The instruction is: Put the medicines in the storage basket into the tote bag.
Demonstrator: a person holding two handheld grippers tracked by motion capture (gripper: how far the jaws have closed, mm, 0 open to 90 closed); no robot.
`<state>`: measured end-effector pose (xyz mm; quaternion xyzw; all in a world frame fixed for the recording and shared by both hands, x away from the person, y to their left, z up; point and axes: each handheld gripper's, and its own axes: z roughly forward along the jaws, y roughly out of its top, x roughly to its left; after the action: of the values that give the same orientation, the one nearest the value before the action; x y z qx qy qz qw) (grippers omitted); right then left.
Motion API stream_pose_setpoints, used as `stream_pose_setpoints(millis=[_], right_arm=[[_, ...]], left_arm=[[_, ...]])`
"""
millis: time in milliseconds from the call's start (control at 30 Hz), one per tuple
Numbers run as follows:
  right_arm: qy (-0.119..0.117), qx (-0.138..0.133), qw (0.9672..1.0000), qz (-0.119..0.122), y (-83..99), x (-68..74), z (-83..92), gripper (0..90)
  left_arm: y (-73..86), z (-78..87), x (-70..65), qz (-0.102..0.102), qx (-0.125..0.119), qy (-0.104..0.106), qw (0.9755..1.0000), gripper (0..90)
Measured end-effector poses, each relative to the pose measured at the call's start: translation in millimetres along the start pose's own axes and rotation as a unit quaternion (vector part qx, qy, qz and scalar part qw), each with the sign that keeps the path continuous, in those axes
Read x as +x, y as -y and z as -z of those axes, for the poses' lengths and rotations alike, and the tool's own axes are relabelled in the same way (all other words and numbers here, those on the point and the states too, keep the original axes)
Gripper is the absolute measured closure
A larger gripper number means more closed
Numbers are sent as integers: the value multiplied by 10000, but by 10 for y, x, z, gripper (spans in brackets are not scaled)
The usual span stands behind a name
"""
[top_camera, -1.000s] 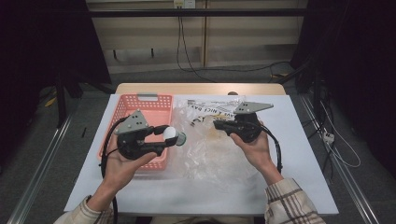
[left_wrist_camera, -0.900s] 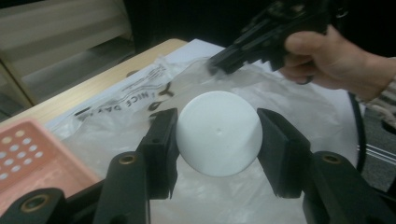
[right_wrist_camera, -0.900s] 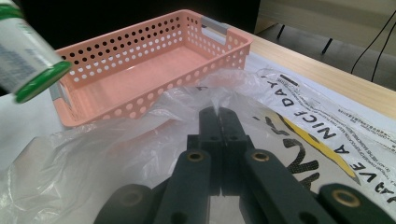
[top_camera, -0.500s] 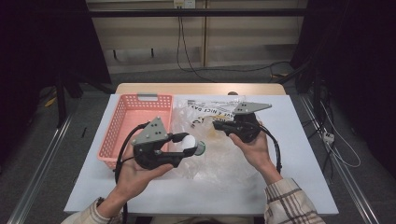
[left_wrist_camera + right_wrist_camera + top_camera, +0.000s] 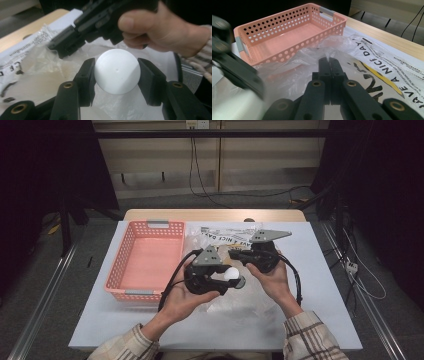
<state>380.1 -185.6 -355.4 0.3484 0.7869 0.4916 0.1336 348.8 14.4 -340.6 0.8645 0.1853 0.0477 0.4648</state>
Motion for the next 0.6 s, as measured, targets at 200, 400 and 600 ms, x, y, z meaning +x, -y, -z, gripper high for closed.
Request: stream_pose_setpoints(millis=[200, 400, 600], right_arm=[[-11, 10, 10000, 18, 0, 13, -5, 900], [-46, 67, 10000, -7, 24, 20, -29, 900], [-67, 102, 9999, -34, 51, 26, -24, 900]], left_arm=[[118, -261, 87, 82, 382, -155, 9991, 511], [226, -439, 155, 168, 559, -324, 9978, 511], [300, -584, 165, 185, 622, -483, 9967, 510]])
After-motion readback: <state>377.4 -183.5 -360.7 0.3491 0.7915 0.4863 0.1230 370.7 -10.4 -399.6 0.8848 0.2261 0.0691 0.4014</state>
